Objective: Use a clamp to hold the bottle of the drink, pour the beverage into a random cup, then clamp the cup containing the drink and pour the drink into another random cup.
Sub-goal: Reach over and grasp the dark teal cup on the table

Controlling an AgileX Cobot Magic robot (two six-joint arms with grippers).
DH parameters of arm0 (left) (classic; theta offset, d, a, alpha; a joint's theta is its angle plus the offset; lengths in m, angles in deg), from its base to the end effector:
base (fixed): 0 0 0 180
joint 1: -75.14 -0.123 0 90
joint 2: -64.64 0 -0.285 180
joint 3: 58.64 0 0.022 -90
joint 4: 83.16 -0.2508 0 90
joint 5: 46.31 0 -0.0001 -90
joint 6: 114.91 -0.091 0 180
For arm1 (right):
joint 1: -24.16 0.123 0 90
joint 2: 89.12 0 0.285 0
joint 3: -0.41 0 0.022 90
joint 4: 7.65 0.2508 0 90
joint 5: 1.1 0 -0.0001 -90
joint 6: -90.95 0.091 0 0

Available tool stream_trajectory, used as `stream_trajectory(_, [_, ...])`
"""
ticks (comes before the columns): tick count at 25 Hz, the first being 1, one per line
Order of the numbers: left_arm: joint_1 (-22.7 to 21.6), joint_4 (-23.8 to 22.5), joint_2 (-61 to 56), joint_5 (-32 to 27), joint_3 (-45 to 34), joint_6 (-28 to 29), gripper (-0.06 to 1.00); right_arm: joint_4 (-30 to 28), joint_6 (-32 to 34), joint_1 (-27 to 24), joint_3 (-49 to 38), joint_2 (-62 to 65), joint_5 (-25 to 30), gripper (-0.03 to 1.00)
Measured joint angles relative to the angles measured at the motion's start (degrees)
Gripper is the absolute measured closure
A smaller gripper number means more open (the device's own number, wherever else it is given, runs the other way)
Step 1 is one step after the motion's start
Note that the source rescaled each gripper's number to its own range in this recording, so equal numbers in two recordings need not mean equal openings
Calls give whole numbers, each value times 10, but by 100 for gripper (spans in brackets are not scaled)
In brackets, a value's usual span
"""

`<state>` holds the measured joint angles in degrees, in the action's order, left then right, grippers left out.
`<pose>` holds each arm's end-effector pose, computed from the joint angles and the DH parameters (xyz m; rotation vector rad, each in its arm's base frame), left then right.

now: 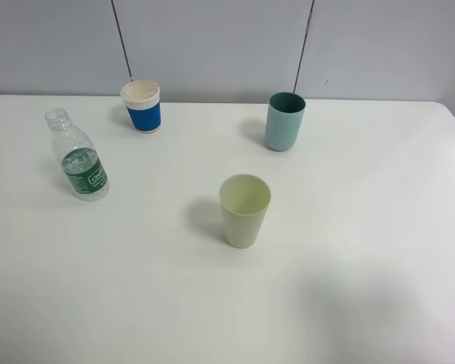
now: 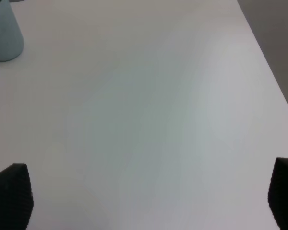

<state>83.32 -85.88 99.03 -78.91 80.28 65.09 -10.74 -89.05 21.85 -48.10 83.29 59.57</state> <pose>0.0880 -0.0103 0.3399 0.1547 1.8795 -0.0462 -0.0056 -0.0041 0.2778 0.0437 2.0375 -0.0898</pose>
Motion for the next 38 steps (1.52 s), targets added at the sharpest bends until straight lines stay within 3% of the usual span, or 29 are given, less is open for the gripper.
stream_trajectory(9, [0,-17,-99,-152,54,44,-4,0,0,0,0,0,0,-2])
stream_trajectory(16, [0,-48,-185,-179,54,51,-4,0,0,0,0,0,0,-2])
stream_trajectory(23, [-1,-81,-229,-243,55,52,-5,0,0,0,0,0,0,-2])
stream_trajectory(27, [-23,-113,-249,-272,55,50,-5,0,0,0,0,0,0,-2])
stream_trajectory(38, [-40,-72,-269,-320,11,44,-5,0,0,0,0,0,0,-2])
